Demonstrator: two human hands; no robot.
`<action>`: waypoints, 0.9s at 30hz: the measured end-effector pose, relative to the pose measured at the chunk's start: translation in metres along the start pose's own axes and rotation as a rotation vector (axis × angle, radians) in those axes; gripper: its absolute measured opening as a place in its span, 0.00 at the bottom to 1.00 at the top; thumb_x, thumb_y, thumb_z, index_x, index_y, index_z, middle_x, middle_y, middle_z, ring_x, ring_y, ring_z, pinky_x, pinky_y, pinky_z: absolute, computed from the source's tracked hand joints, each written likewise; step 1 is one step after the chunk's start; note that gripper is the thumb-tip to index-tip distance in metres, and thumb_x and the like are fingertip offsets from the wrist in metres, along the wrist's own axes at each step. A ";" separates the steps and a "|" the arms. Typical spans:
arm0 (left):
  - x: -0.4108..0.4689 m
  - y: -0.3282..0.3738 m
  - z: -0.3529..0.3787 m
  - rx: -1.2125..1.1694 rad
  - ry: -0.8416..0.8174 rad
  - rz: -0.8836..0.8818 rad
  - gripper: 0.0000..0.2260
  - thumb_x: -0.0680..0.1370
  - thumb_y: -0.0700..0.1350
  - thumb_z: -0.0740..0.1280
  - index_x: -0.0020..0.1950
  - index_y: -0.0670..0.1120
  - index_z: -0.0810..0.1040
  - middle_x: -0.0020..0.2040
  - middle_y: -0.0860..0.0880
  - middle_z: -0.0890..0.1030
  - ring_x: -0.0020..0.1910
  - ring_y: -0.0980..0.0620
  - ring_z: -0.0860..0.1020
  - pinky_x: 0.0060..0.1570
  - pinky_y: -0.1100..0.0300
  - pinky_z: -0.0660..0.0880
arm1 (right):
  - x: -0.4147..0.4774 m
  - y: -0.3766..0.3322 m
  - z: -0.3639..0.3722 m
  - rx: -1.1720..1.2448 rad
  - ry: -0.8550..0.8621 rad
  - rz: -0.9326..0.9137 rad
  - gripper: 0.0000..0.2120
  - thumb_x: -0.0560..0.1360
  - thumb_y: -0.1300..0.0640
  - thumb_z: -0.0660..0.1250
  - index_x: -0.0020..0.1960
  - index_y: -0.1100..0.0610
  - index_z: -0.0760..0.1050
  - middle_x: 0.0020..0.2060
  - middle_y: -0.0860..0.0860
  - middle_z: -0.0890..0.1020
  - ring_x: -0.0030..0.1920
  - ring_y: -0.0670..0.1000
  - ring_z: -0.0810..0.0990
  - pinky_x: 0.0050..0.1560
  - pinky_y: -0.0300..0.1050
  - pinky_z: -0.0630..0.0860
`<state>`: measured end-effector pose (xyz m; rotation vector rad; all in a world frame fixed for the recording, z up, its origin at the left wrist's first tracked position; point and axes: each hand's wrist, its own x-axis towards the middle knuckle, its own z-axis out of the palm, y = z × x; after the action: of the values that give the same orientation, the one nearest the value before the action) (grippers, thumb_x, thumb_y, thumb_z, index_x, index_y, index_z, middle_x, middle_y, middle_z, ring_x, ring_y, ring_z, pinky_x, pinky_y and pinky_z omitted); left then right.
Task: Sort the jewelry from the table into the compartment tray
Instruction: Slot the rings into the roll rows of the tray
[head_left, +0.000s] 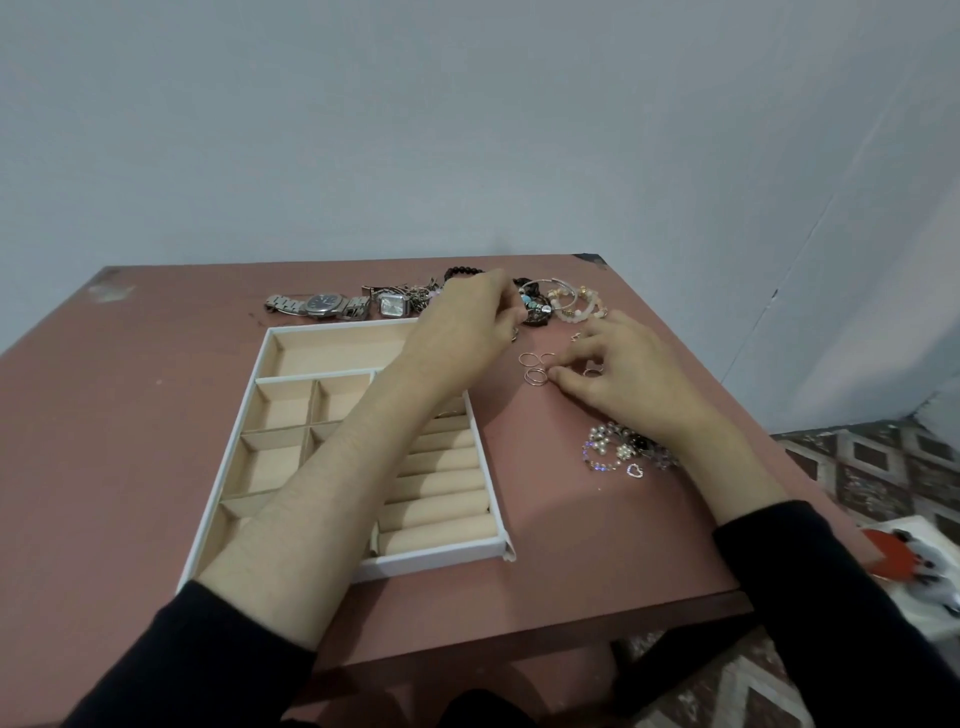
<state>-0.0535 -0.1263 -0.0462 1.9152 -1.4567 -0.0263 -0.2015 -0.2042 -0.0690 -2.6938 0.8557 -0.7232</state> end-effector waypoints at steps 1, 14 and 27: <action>0.000 0.001 -0.001 -0.012 0.013 -0.001 0.05 0.77 0.43 0.64 0.48 0.43 0.77 0.45 0.47 0.81 0.48 0.48 0.76 0.47 0.57 0.70 | 0.000 0.000 0.000 -0.011 -0.002 -0.011 0.07 0.73 0.51 0.68 0.46 0.51 0.84 0.38 0.51 0.78 0.46 0.47 0.69 0.49 0.49 0.71; -0.046 -0.015 -0.054 -0.166 0.058 -0.004 0.04 0.77 0.42 0.65 0.42 0.47 0.75 0.36 0.54 0.81 0.35 0.59 0.77 0.37 0.67 0.73 | 0.001 -0.014 0.001 0.284 0.200 0.010 0.05 0.75 0.58 0.67 0.41 0.56 0.79 0.36 0.47 0.76 0.37 0.40 0.72 0.41 0.29 0.65; -0.099 -0.051 -0.078 -0.128 0.151 -0.077 0.04 0.77 0.42 0.65 0.43 0.49 0.75 0.36 0.54 0.80 0.37 0.59 0.76 0.37 0.70 0.70 | -0.010 -0.093 0.025 0.672 -0.029 -0.011 0.04 0.74 0.58 0.69 0.42 0.55 0.81 0.33 0.51 0.81 0.31 0.44 0.71 0.35 0.38 0.69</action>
<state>-0.0139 0.0037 -0.0553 1.8276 -1.2511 -0.0104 -0.1513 -0.1221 -0.0615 -2.1000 0.4710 -0.7958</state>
